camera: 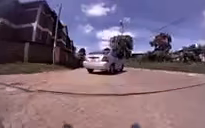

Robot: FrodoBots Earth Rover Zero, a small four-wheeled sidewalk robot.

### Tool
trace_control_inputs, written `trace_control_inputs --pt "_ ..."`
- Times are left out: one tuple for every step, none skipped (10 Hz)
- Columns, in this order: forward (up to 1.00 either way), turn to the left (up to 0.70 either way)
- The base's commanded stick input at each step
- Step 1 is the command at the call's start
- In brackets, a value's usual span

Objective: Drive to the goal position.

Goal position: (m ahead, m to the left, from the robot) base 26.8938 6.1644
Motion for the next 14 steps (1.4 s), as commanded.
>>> trace_control_inputs --pt "1.0 0.0" --pt "1.0 0.0" --pt "1.0 0.0" --pt "1.0 0.0" --pt "1.0 0.0" --pt "1.0 0.0" --pt "1.0 0.0" --pt "1.0 0.0" --pt "1.0 0.0" --pt "1.0 0.0" --pt "1.0 0.0" --pt "1.0 0.0" --pt "1.0 0.0" --pt "1.0 0.0"
